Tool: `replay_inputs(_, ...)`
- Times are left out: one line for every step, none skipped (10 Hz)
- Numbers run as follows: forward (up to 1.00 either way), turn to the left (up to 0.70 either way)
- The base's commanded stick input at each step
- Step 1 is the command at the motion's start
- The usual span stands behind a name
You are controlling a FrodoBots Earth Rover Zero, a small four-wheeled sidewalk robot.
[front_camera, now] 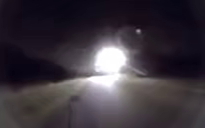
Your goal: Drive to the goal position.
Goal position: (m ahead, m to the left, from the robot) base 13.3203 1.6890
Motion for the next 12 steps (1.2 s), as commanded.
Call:
replay_inputs(1.00,0.08)
replay_inputs(1.00,0.11)
replay_inputs(1.00,0.15)
replay_inputs(1.00,0.09)
replay_inputs(1.00,0.05)
replay_inputs(1.00,0.04)
replay_inputs(1.00,0.05)
replay_inputs(1.00,0.05)
replay_inputs(1.00,0.05)
replay_inputs(1.00,0.07)
replay_inputs(1.00,0.10)
replay_inputs(1.00,0.10)
